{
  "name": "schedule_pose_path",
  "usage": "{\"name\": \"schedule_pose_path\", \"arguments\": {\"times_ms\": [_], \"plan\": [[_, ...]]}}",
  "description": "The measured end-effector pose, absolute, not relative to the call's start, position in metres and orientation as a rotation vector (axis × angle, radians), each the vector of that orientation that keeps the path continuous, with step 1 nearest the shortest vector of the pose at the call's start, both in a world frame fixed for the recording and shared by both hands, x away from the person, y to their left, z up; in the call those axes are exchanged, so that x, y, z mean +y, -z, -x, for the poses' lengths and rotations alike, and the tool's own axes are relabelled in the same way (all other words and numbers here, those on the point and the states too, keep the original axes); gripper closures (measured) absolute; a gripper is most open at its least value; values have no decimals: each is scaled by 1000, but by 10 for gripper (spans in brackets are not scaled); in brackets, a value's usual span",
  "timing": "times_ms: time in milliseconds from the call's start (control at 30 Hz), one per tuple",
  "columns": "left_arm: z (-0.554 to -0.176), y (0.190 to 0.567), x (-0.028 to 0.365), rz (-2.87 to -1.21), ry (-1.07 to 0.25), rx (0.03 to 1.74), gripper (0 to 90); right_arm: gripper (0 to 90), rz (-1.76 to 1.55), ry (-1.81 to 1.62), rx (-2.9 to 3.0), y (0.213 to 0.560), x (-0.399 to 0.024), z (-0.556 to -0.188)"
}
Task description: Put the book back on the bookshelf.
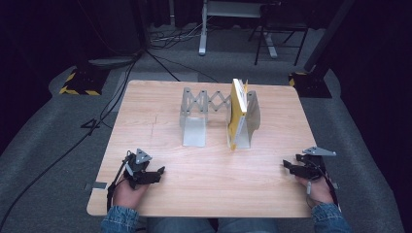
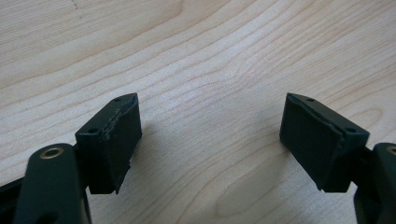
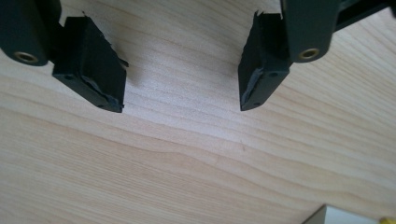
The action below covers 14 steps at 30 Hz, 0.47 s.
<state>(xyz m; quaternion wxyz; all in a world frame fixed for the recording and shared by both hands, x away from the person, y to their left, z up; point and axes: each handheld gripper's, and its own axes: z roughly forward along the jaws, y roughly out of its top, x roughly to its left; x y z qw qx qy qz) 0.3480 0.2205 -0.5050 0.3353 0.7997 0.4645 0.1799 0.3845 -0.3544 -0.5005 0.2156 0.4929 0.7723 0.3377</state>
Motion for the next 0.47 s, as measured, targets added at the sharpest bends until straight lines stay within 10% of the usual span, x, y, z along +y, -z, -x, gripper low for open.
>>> {"name": "schedule_pose_path", "arguments": {"times_ms": [467], "plan": [[-348, 505, 220, -2086, -470, 1212, 213, 140, -1383, -920, 2112, 505, -351, -385]]}}
